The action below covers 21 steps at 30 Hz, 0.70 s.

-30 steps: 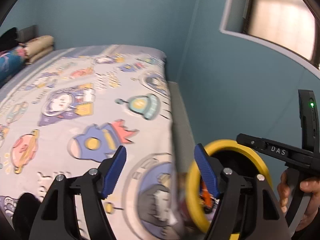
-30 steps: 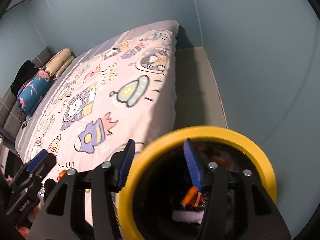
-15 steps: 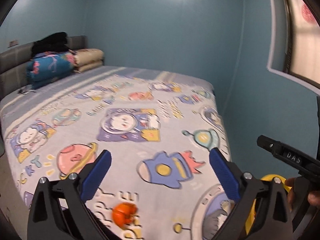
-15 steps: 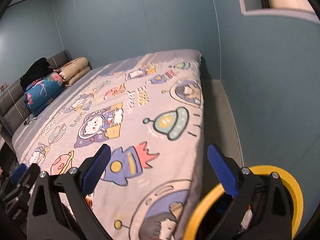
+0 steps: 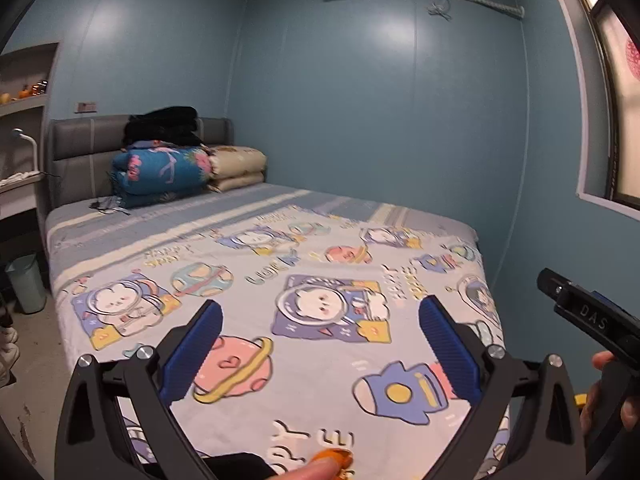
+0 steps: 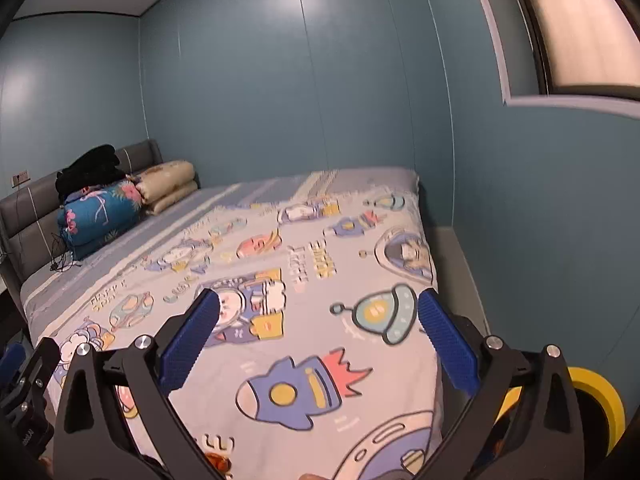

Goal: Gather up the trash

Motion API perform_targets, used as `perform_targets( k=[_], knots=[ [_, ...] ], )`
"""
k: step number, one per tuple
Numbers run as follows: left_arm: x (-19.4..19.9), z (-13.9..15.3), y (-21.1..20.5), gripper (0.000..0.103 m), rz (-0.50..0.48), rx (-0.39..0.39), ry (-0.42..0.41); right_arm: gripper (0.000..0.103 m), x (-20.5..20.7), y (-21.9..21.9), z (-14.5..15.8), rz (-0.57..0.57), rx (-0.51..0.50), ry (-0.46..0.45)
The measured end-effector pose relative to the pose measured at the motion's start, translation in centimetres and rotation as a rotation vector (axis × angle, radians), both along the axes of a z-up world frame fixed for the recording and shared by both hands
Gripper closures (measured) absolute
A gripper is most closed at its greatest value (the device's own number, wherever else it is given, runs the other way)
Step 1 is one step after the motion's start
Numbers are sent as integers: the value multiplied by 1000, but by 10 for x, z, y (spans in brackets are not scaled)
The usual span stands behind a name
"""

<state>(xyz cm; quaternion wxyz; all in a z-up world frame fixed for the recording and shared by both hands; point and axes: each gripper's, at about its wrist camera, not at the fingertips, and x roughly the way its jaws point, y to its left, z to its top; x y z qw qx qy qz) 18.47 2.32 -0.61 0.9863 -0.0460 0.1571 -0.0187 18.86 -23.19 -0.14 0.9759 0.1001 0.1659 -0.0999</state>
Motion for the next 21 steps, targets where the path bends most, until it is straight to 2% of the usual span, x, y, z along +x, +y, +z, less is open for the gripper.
perform_targets(
  k=[7,12,21],
  knots=[
    [-16,16,15,8,49,-15,-42,8,-11,24,17,29,-36,-64],
    [-29,21,20,8,73,4,-60,8,-27,37,24,41,-60,-118],
    [-52,30,22,8,94,10,-101,8,-42,44,28,55,-51,-133]
  ],
)
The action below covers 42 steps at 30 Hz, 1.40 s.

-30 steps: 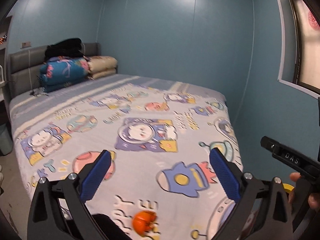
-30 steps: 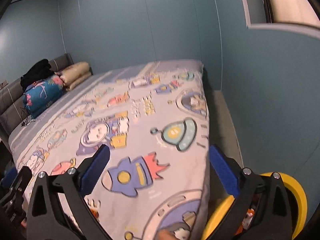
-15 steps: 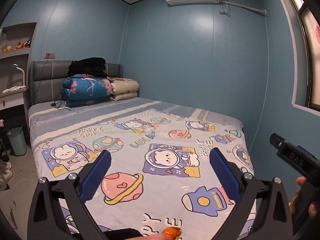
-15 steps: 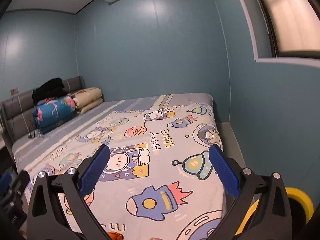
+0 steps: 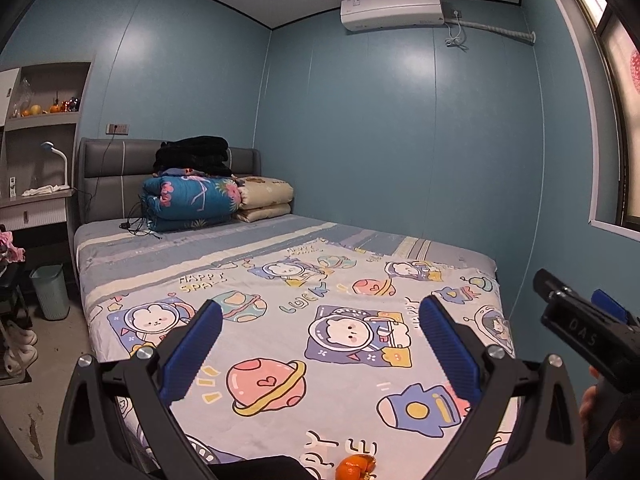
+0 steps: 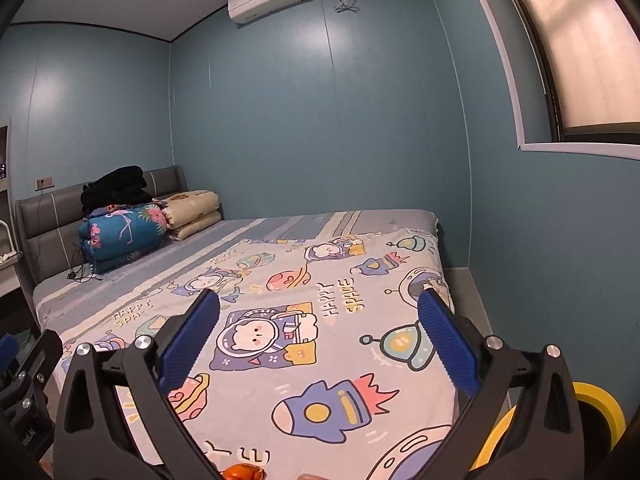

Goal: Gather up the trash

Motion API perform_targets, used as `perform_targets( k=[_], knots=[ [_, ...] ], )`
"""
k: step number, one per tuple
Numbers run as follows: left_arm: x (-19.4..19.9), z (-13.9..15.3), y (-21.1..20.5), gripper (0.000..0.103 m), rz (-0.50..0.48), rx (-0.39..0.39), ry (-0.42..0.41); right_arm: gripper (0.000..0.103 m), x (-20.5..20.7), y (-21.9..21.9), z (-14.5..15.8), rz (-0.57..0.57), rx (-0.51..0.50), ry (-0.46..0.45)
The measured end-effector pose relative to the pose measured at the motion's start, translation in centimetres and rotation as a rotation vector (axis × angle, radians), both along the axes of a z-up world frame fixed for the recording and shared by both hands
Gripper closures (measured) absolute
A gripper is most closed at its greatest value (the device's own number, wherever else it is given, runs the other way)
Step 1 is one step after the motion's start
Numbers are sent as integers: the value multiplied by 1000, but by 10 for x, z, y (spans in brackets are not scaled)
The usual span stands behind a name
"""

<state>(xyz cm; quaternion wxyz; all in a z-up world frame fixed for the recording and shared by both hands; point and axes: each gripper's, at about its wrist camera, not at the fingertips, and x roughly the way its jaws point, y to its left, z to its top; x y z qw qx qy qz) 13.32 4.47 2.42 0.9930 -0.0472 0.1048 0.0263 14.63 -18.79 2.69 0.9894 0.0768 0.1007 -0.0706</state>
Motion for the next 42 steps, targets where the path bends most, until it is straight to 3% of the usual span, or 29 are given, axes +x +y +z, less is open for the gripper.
perform_targets(
  k=[42],
  knots=[
    [-24,7,4,8,-4,-27,-17,8,-12,5,-3,-17,-29,27]
  ],
)
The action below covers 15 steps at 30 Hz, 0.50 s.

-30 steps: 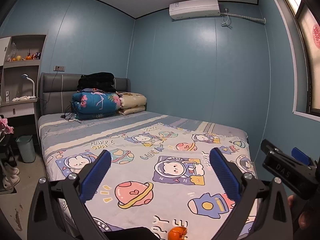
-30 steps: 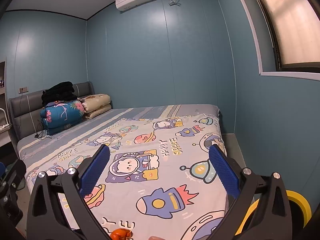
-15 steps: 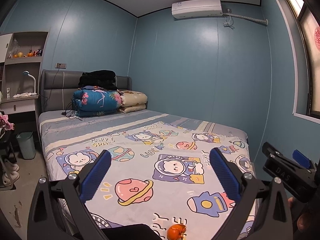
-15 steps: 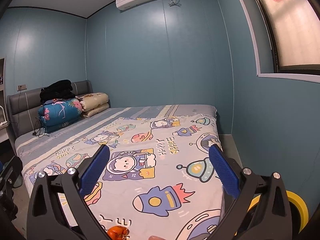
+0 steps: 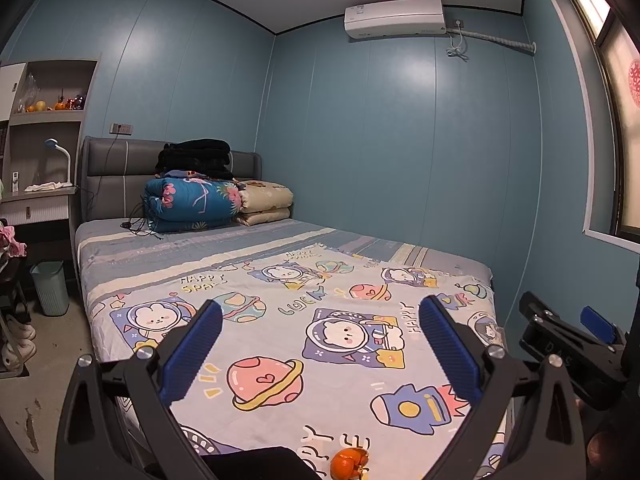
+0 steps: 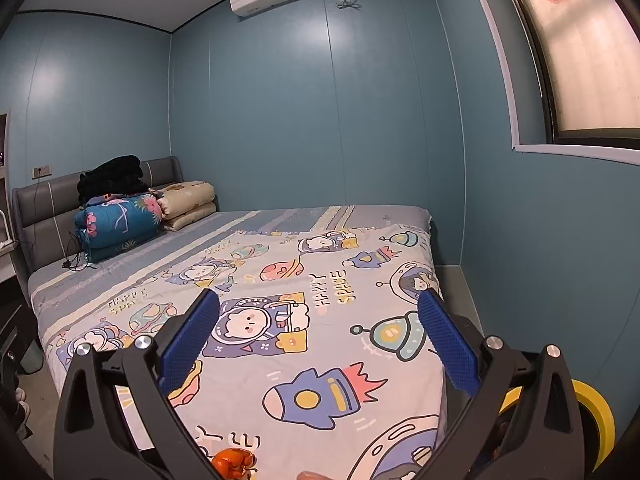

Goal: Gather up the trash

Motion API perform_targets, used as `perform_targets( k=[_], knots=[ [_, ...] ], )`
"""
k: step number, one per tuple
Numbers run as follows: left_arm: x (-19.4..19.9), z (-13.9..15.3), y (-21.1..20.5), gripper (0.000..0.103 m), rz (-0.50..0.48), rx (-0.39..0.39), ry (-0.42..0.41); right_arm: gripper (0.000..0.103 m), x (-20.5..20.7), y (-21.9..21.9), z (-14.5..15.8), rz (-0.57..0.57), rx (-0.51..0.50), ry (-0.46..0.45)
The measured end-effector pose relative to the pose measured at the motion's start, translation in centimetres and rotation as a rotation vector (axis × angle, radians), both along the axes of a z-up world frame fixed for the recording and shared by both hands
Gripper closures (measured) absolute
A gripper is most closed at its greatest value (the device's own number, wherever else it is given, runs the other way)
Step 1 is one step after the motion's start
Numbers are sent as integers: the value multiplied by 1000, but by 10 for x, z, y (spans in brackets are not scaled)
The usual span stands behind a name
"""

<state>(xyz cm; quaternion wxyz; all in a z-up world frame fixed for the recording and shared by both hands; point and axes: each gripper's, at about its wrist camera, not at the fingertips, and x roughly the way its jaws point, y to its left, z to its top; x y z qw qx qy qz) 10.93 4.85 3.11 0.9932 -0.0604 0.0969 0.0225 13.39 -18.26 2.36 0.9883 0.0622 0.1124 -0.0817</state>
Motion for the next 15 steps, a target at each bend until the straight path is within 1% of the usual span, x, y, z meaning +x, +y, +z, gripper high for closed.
perform_targets(
  k=[15],
  knots=[
    [1,0,-2,8,-11,0,7,8,1,-1,-4,-6,-7,16]
  ],
)
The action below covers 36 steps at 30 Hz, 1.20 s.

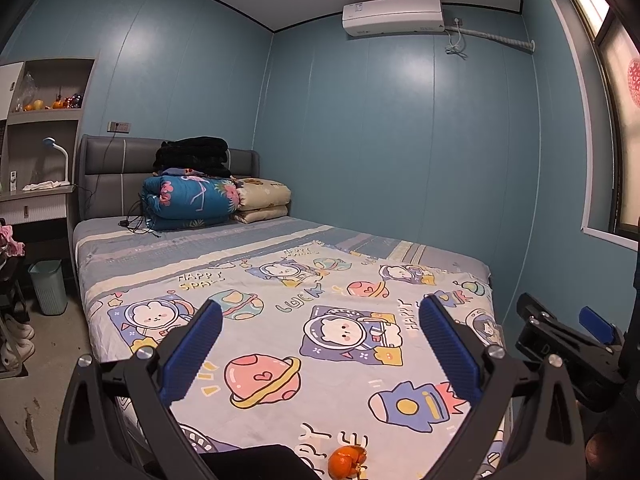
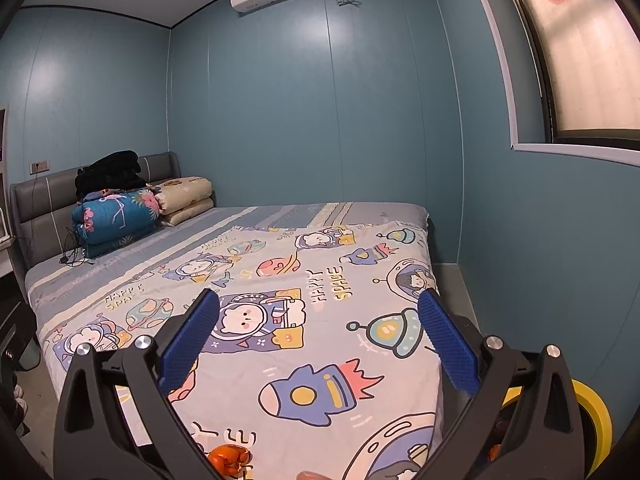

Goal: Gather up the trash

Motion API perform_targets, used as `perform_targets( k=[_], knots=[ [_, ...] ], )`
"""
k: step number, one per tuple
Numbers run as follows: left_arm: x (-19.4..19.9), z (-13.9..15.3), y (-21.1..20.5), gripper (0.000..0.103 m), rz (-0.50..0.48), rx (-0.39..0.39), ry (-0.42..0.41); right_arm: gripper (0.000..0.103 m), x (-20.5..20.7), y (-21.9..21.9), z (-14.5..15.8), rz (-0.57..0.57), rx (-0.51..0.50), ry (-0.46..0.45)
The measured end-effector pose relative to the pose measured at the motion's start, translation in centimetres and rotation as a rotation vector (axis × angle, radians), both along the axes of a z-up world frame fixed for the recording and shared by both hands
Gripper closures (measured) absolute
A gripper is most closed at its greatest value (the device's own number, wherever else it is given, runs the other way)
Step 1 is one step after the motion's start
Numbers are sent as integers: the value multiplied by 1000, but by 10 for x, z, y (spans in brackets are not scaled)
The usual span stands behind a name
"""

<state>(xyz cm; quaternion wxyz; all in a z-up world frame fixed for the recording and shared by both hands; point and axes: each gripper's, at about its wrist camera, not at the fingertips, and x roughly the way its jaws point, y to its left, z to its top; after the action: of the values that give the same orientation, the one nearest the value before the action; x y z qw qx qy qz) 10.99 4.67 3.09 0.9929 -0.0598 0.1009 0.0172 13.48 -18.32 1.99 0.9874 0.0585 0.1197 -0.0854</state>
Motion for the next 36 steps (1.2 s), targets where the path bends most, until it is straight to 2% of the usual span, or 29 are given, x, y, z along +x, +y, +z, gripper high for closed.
perform_targets(
  k=[36],
  knots=[
    [1,-5,0,8,-20,-13,13,8,4,-2,-8,-9,-2,34]
  ],
)
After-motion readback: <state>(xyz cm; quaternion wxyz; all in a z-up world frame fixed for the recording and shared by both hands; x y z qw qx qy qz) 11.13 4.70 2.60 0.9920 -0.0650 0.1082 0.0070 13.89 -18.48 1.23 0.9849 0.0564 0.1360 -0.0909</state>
